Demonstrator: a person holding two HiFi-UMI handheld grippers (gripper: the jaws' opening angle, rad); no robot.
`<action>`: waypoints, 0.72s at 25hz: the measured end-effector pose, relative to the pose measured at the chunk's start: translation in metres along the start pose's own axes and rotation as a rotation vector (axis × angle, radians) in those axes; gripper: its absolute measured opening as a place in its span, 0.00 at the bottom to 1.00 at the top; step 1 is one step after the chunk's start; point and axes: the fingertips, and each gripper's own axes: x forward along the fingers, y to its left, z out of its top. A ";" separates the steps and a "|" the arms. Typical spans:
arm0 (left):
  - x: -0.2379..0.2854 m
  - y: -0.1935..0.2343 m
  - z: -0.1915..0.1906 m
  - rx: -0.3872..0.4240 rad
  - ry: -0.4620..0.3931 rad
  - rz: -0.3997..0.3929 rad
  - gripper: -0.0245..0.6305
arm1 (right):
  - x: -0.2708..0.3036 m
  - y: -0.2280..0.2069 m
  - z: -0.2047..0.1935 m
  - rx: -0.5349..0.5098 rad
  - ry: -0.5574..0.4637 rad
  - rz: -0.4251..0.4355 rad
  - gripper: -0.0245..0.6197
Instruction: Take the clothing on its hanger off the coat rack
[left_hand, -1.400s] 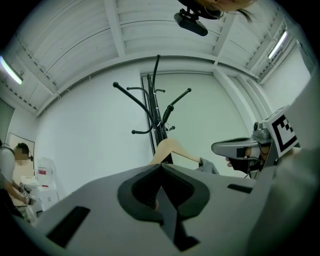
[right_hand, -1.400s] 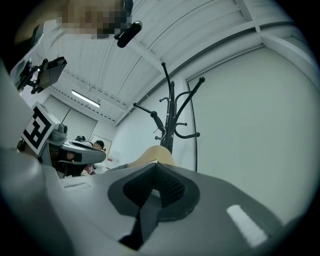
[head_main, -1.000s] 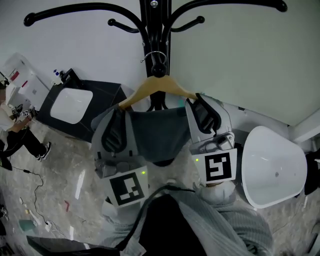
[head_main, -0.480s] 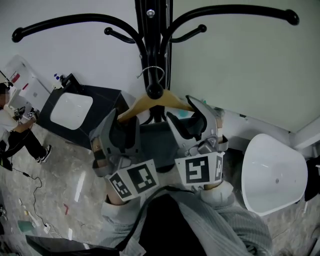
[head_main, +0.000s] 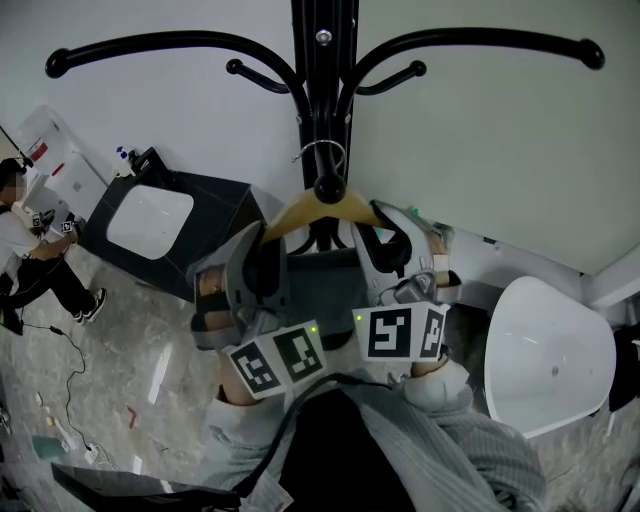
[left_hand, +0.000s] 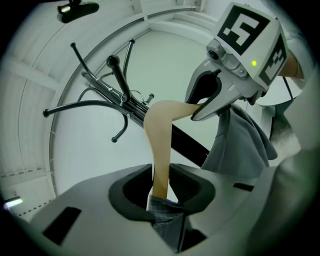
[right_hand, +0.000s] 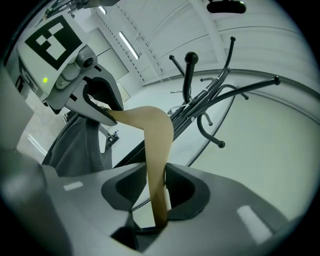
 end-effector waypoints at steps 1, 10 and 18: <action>-0.001 0.000 0.000 0.009 0.004 0.006 0.20 | 0.000 0.000 0.000 -0.001 0.000 -0.003 0.22; -0.019 0.006 0.008 -0.009 0.007 0.022 0.19 | -0.013 -0.001 0.009 -0.025 0.005 -0.027 0.21; -0.037 0.028 0.047 0.012 -0.073 0.080 0.20 | -0.039 -0.035 0.030 -0.033 -0.039 -0.110 0.21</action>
